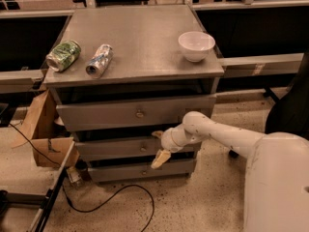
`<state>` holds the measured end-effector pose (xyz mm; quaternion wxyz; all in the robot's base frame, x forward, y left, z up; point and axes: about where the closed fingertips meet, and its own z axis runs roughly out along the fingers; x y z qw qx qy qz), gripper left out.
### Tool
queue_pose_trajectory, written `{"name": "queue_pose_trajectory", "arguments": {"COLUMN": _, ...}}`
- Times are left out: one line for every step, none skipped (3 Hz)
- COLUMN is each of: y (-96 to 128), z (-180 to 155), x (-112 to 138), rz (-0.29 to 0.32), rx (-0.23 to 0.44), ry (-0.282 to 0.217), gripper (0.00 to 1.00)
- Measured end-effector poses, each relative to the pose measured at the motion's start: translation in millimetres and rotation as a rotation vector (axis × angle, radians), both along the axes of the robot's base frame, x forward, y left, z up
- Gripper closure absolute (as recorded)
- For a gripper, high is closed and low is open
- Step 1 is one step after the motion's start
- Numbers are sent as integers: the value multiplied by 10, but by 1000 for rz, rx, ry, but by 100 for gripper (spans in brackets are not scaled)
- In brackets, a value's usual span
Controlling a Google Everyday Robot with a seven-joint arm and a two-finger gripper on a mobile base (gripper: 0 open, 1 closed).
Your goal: Open middle drawer
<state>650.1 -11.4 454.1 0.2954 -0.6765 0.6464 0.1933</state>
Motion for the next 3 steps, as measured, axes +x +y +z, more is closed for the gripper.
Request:
{"name": "queue_pose_trajectory", "arguments": {"y": 71, "z": -87, "x": 7, "rz": 14, "rx": -21, "ry": 15, "gripper": 11}}
{"name": "queue_pose_trajectory", "arguments": {"y": 106, "z": -132, "x": 6, "rz": 22, "rx": -32, "ry": 23, "gripper": 12}}
{"name": "queue_pose_trajectory", "arguments": {"y": 165, "z": -228, "x": 2, "rz": 29, "rx": -49, "ry": 35, "gripper": 0}}
